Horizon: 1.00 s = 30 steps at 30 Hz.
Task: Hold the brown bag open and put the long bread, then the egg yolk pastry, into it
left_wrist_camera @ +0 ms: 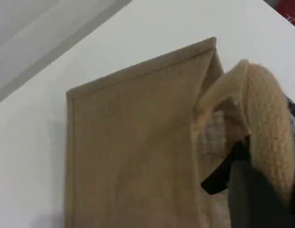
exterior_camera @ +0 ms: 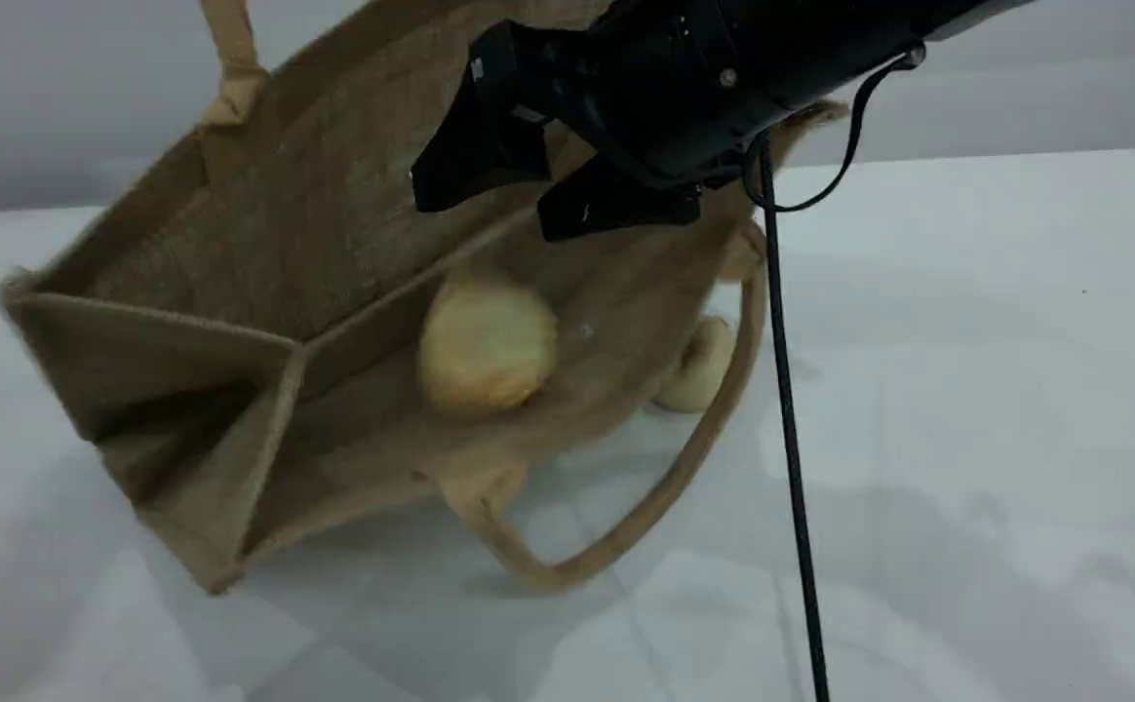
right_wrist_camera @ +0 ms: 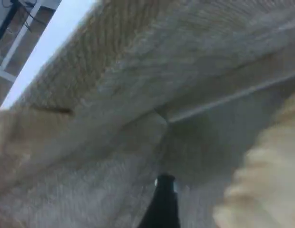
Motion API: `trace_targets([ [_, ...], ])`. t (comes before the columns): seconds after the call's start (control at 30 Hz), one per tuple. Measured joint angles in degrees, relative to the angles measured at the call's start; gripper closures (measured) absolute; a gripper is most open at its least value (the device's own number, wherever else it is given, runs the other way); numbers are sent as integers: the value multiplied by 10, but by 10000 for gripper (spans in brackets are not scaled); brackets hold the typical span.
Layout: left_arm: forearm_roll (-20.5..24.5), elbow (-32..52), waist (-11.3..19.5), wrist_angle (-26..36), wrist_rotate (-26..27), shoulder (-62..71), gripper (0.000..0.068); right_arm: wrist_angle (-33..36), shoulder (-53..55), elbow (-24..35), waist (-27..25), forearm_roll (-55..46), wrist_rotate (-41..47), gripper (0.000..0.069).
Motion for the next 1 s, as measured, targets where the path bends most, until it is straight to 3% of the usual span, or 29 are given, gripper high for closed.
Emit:
trace_targets([
  [0.23,4,0,1,1,16,0,598,38,-43,0,-21,-86,30,146],
  [0.57,26,0,1,0,16,0,598,20,-106,0,-149,-309,205,153],
  [0.73,30,0,1,-1,16,0,598,-29,-72,1,-202,-315,231,153],
  [1.0,4,0,1,0,42,0,598,-96,36,1,-200,-257,207,153],
])
